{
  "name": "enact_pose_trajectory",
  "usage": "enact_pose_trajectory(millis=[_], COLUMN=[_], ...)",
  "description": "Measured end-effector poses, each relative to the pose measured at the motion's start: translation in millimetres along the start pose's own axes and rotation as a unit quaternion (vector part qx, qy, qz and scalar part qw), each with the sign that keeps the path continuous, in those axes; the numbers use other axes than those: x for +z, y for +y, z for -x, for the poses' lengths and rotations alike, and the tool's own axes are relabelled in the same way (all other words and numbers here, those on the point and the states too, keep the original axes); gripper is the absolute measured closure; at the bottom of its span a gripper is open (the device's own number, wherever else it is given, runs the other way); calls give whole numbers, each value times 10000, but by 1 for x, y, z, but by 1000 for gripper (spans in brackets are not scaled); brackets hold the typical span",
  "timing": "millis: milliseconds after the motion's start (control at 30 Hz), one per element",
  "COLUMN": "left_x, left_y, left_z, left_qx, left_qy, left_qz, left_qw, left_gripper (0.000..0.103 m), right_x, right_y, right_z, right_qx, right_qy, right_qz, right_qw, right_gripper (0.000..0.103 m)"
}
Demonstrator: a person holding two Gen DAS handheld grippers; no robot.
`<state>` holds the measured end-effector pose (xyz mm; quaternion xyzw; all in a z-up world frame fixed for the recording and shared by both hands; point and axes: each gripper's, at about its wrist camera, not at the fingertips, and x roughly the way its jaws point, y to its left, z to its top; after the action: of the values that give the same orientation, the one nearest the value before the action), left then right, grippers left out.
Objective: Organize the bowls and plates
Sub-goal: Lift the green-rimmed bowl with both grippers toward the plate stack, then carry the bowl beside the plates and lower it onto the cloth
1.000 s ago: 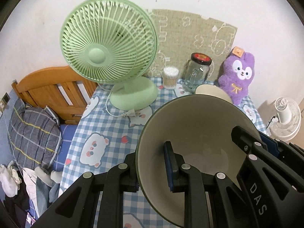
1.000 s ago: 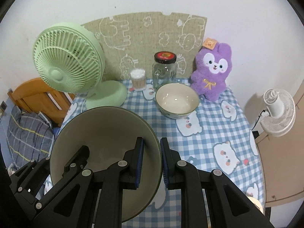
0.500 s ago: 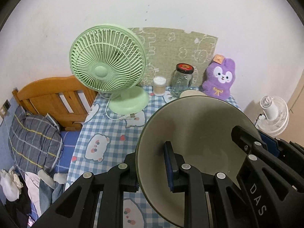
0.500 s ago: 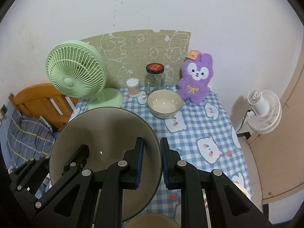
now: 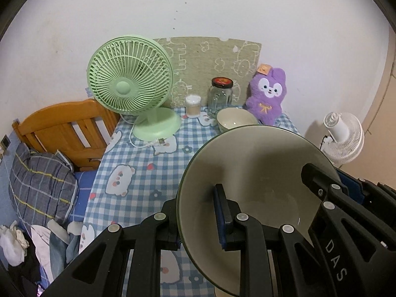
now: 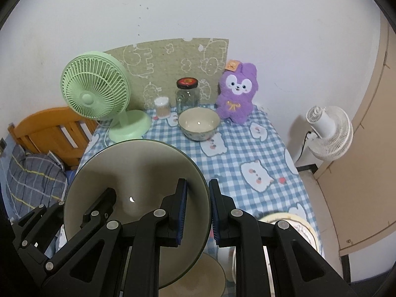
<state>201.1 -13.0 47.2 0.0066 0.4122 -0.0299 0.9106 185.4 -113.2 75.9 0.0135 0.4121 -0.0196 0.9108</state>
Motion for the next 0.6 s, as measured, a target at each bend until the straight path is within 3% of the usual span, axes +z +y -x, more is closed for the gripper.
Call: enact_pose_trajectory(millis=[600], left_x=[-60], left_y=[-34], left_z=[3], left_qx=[48], left_qy=[291], left_qz=[143], left_qw=[9995], left_gripper=[84], right_x=[-61], right_y=[-34], right_z=[2], right_qx=[73], right_qy=[256], right_qz=[79], right_qw=[9996], right_gripper=[82])
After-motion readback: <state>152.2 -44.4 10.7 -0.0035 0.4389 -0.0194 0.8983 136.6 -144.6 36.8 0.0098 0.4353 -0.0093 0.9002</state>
